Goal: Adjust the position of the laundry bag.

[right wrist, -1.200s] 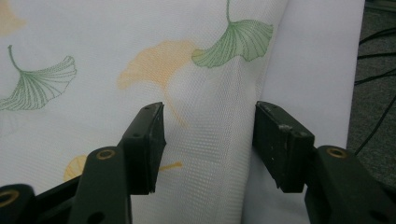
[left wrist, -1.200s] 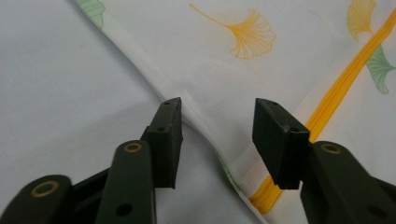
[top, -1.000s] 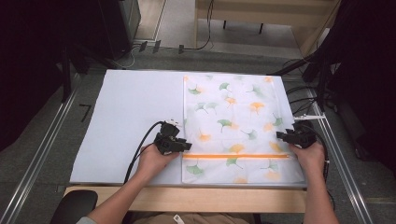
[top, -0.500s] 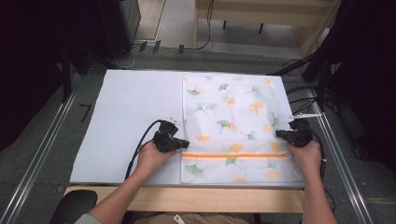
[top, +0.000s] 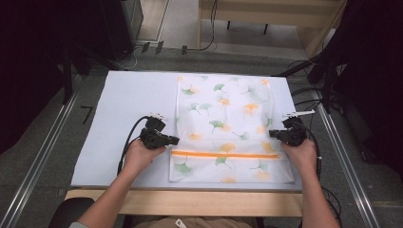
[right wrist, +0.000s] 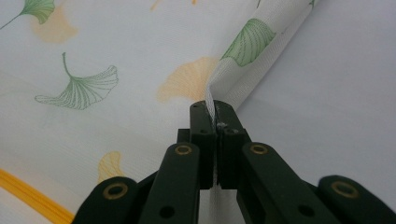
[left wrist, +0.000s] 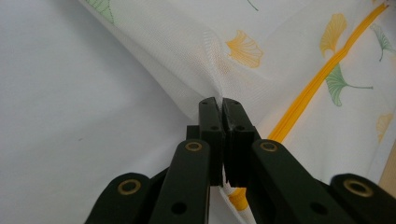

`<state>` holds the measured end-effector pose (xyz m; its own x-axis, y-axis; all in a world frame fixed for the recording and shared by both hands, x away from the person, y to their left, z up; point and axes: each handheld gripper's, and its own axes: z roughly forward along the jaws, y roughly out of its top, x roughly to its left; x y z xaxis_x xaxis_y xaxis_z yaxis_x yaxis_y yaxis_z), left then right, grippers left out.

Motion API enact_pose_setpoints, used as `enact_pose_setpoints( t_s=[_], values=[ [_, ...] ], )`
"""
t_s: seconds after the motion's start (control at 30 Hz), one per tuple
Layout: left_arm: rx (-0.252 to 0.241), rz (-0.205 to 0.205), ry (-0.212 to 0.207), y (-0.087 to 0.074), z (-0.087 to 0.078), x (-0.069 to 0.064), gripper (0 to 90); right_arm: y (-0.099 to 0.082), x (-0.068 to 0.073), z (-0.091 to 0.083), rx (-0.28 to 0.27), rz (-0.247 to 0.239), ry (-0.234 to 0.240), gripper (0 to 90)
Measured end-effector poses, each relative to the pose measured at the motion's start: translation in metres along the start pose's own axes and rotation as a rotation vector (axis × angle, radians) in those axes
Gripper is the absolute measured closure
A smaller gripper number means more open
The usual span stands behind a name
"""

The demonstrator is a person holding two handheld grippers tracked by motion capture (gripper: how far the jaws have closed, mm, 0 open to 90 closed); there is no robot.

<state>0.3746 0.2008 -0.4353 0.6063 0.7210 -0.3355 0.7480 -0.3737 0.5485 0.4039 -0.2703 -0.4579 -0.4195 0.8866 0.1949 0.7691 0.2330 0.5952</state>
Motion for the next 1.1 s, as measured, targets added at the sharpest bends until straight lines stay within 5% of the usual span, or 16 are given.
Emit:
enact_pose_setpoints(
  t_s=[0.5,1.1],
  values=[
    [0.0,-0.073,0.032,-0.013,-0.042,0.034,88.6,0.02,0.038,0.015,0.009,-0.079,0.079,89.5],
    [0.0,-0.138,0.072,-0.032,-0.072,0.065,88.4,0.033,0.076,0.029,-0.005,-0.122,0.162,89.0]
  ],
)
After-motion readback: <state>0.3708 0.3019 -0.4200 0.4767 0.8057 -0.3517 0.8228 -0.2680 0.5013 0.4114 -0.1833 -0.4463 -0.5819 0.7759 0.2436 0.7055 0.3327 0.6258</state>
